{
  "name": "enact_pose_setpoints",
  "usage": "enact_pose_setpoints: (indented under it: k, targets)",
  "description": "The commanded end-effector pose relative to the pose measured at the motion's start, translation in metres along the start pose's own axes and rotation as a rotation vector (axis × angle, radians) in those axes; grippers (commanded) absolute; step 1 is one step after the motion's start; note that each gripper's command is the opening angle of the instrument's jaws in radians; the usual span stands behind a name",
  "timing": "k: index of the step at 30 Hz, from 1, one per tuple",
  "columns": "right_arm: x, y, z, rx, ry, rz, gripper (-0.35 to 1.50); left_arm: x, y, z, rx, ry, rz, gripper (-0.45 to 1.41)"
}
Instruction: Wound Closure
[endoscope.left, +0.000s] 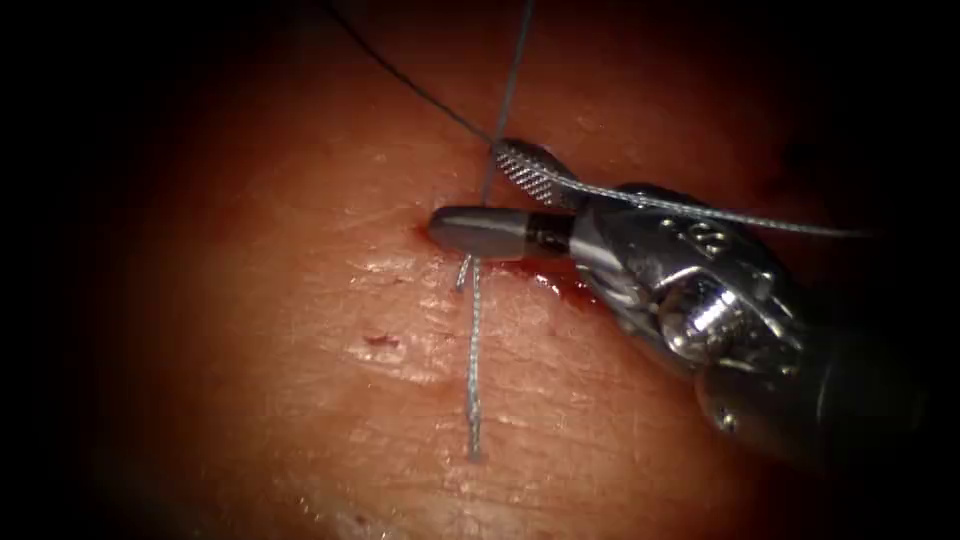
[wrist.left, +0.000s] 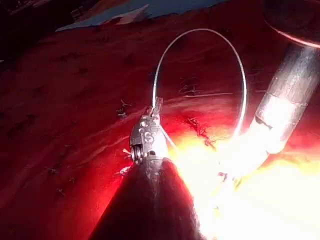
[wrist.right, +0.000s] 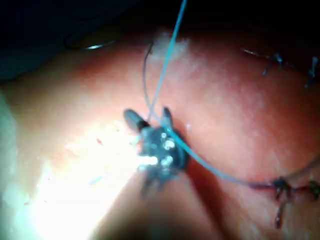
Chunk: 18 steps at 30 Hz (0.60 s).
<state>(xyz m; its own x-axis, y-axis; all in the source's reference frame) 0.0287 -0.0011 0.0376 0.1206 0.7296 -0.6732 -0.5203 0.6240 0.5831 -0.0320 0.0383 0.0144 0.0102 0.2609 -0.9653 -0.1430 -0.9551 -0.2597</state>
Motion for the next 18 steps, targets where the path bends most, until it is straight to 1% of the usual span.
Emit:
enact_pose_setpoints:
  k: [1,5,14,18]
  targets:
    - [0.0,-0.0006,0.0018,0.014,0.0,-0.001,1.3,-0.0001,-0.0006,0.0006,0.0,0.002,0.004,-0.45]
    - [-0.0001,-0.001,0.0026,0.015,0.001,-0.002,1.3,-0.0001,-0.0006,0.0006,0.0,0.002,0.004,-0.45]
    - [0.0,-0.0009,0.0035,0.011,0.011,-0.007,1.3,0.0,-0.0003,0.0008,-0.001,0.003,0.004,-0.45]
    - [-0.0003,-0.0009,0.004,0.012,0.015,-0.015,1.3,0.0001,-0.0001,0.0007,-0.002,0.004,0.003,-0.45]
